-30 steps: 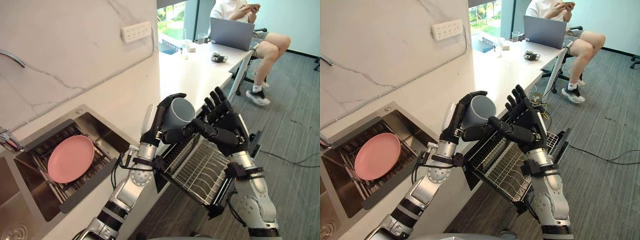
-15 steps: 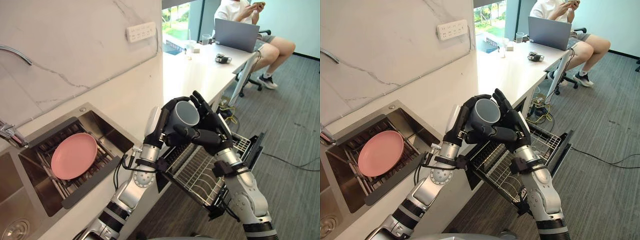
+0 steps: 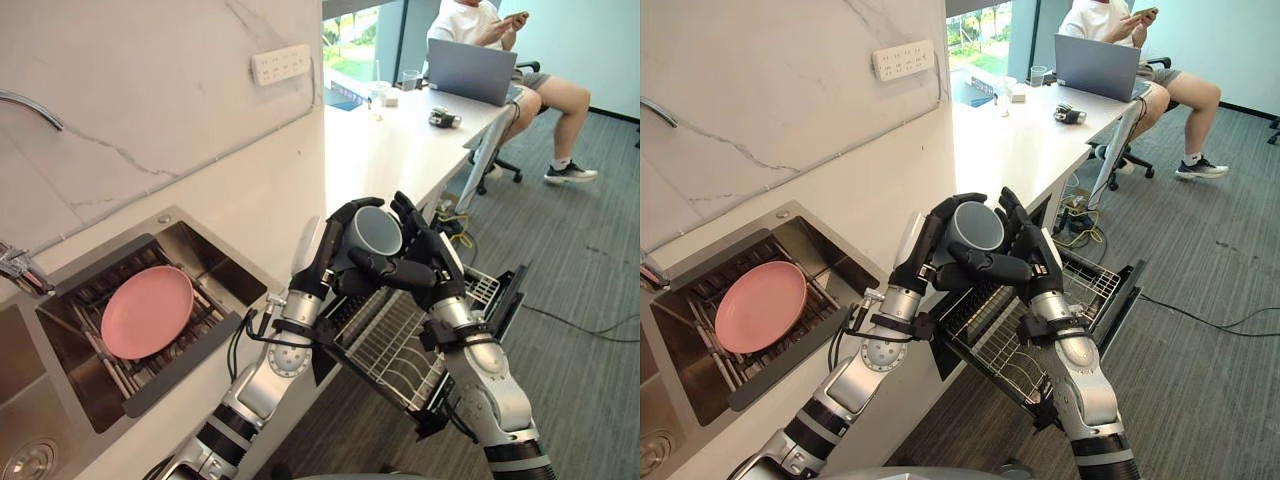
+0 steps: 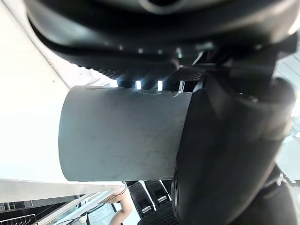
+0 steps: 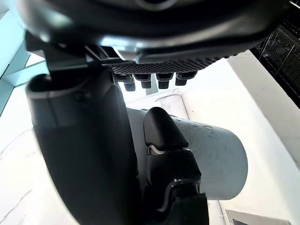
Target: Walk over to the sink, pick up the cup, carry it to the dishwasher, place the cup inside the dishwasher, then close the dishwasher door
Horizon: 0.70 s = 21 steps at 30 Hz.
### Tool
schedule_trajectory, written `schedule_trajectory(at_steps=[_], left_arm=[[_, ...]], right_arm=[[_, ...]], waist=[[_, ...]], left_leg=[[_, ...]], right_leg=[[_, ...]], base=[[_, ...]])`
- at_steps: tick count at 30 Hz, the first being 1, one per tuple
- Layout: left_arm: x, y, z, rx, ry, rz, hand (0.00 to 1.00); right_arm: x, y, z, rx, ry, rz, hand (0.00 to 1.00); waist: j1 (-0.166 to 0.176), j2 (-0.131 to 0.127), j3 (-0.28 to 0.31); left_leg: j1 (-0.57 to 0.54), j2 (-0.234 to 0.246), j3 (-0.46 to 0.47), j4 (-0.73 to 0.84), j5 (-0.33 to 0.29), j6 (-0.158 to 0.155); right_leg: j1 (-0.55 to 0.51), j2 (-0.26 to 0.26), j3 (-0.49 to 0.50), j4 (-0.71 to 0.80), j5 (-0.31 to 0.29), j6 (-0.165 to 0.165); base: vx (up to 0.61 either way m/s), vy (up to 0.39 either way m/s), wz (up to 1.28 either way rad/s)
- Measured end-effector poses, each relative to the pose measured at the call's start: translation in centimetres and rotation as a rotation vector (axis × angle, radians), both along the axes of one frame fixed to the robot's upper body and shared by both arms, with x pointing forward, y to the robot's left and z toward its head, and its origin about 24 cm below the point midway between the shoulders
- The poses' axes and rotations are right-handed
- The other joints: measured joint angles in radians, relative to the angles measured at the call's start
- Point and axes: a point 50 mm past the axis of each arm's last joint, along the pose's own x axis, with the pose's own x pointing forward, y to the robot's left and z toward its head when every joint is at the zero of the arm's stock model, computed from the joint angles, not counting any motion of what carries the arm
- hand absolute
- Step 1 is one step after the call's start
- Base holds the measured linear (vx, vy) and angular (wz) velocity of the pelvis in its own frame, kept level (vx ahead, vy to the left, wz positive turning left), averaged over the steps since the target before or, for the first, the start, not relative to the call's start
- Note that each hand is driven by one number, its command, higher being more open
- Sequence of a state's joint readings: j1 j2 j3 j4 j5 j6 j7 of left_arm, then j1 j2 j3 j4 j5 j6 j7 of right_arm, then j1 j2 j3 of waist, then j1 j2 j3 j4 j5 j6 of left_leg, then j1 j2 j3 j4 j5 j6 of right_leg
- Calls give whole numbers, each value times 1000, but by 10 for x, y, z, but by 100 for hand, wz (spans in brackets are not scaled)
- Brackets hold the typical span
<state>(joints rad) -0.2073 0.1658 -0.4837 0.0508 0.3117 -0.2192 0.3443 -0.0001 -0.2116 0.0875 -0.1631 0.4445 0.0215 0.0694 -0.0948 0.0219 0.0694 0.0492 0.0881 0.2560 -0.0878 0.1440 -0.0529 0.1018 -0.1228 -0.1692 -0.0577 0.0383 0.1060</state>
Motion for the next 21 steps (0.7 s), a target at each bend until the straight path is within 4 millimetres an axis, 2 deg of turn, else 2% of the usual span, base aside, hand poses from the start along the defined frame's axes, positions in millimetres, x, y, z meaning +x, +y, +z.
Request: schedule_trajectory(at_steps=[7, 21], left_arm=[[-1, -1, -2, -16, 20, -5, 0], [-3, -3, 1, -12, 15, -30, 0]], right_arm=[[1, 2, -8, 79, 44, 19, 100], [0, 9, -10, 135, 52, 45, 100]], waist=[[0, 0, -2], [3, 0, -24]], left_leg=[[-1, 0, -2, 0, 0, 0], [-7, -1, -19, 0, 6, -1]], right_leg=[[1, 0, -3, -2, 0, 0], [8, 0, -23, -12, 0, -2]], base=[[0, 0, 0], [-8, -3, 3]])
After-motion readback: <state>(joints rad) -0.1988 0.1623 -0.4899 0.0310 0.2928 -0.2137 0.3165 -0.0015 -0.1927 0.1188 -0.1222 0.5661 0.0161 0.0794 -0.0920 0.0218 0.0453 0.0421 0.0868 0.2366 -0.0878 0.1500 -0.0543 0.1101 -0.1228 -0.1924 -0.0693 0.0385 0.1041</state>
